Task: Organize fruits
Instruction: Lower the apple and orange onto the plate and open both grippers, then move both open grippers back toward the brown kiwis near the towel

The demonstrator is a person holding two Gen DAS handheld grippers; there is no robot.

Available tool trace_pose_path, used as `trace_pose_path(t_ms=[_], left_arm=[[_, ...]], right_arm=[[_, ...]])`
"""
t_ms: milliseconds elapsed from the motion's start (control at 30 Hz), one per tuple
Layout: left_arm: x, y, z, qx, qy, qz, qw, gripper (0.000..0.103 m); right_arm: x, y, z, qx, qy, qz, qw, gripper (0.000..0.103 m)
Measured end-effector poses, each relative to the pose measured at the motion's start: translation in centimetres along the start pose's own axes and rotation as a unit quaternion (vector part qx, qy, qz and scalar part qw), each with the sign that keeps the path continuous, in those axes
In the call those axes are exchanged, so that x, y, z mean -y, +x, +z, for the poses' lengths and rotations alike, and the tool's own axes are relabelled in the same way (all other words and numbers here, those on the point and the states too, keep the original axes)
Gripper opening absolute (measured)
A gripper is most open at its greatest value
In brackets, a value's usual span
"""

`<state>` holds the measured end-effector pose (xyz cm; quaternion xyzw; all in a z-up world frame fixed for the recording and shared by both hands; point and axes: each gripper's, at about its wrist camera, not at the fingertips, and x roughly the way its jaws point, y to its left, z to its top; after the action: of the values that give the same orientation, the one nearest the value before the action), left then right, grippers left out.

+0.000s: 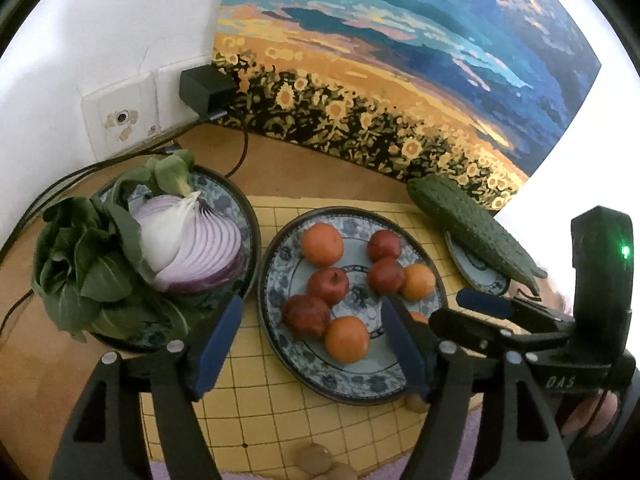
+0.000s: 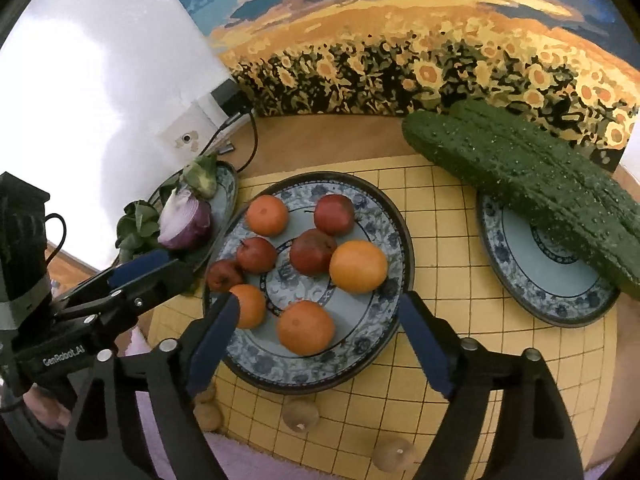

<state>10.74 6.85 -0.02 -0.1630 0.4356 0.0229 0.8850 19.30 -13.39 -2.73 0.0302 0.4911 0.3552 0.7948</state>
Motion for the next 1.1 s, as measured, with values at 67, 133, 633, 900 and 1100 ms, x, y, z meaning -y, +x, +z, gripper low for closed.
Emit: trace_pose_path(t_ms=[67,133,633,900,1100], left_arm=[[-0.1,-0.1,-0.1,-0.002,-0.005,-0.001,1.0,0.076],[-0.1,0.0,-0.2,-0.005,-0.006,0.001,1.0,0.076],[-0.7,-1.8,-1.1,0.004,-0.02,0.006,0.9998,0.082],[-0.9,-2.5,-1.8,0.005,-0.013,0.001,0.9999,0.083],[-1.6,-2.7,-2.6,-0.002,-0.015,0.011,0.9998,0.083]], right_arm=[[-0.2,-0.1,-0.1,0.0,-0.002,-0.001,1.0,0.087],[-0.3,-0.2,-0.2,-0.001,-0.005,0.0,1.0,0.087],[-1.5,-0.9,-0.9,0.005,-0.016,-0.004,1.0,0.087],[-1.2,-1.5,-1.7,0.009,-0.021,-0.019,1.0,0.087],[-0.7,-2.3,-2.7,0.018,-0.027,-0.027,0.999,0.087]])
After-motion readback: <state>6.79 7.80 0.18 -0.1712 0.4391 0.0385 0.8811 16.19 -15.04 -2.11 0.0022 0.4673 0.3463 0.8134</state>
